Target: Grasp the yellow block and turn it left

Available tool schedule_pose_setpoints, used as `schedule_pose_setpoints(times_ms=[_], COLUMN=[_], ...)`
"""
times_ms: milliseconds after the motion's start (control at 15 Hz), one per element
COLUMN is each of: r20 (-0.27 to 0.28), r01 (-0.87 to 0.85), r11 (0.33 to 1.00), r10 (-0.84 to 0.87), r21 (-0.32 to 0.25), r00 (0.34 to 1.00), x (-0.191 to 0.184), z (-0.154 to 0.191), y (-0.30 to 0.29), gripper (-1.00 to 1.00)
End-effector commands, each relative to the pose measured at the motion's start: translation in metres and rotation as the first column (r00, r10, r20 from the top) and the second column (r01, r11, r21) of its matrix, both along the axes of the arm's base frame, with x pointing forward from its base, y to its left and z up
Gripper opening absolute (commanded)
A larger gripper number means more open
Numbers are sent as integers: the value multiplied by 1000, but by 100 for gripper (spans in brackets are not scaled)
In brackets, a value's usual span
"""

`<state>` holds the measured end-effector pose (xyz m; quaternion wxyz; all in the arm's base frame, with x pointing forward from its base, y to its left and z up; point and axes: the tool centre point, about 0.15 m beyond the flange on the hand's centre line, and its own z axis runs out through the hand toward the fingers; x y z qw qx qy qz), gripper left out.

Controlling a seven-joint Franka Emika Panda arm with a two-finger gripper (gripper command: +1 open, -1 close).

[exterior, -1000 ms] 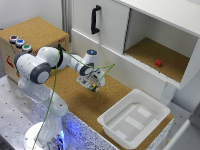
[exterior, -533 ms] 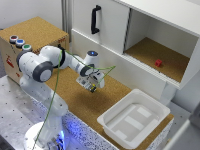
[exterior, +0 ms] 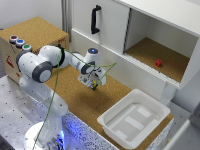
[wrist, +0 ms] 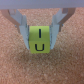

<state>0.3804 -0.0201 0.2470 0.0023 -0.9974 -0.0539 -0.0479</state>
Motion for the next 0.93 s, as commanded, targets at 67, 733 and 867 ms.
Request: schedule_pose_setpoints(times_ms=[67,733,867], r20=[-89,-46,-13], r01=[-444,-969,-982], r11=[896,216,123], r10=[444,974,992], r21=[22,-118,-145], r00=[892,223,126], x=[-9,-50,-48], z=[2,-20,-26], y=[-5,-20,-24], gripper=[-100,-100,-100])
